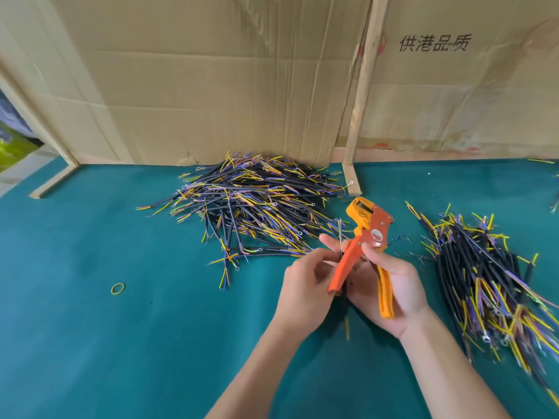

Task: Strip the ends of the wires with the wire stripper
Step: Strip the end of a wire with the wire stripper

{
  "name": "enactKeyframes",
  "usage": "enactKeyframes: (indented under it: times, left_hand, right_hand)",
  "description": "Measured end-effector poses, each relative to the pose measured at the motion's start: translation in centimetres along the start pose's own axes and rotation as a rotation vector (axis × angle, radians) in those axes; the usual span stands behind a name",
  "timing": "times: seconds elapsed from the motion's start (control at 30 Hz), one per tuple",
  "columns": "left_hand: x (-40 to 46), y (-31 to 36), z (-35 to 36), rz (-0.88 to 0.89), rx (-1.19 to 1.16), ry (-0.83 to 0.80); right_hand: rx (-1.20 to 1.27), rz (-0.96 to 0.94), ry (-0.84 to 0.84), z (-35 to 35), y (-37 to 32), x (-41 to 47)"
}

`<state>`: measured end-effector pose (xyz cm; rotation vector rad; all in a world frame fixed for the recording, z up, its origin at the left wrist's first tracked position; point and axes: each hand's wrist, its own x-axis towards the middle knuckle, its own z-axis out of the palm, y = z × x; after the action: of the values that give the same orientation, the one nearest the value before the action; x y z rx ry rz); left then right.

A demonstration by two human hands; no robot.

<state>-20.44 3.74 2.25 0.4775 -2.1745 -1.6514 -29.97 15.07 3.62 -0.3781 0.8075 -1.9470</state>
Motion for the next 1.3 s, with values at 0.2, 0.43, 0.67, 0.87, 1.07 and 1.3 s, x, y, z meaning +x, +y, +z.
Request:
enactKeyframes:
  times: [0.2, 0.43, 0.67, 0.87, 1.07, 1.3]
  left_hand:
    - [0.4, -0.2, -0.7, -0.087, -0.381, 0.007]
    - [0.6, -1.4, -1.5, -0.068, -0.417, 0.016]
    - [0.4, -1.9, -0.8, -0.065, -0.382, 0.065]
    - [0.3, -1.6, -1.4, -0.090, -0.495, 0.061]
    - [0.4, -1.5, -1.5, -0.106, -0.519, 0.031]
    - [0.6, -1.2, -1.4, -0.131, -0.546, 0.087]
  right_hand:
    - [-0.050, -0.018, -0.009, -0.2, 0.1, 0.3]
    - [-0.035, -0.023, 0.003, -1.2, 0.2, 0.6]
    - [-0.046, -0.062, 0.022, -1.5, 0.2, 0.5]
    - [-0.097, -0.054, 0.064, -1.6, 0.5, 0.8]
    - [-0.068, -0.067, 0.066, -1.6, 0.5, 0.9]
    - [-0.037, -0.067, 0.075, -1.9, 0.5, 1.1]
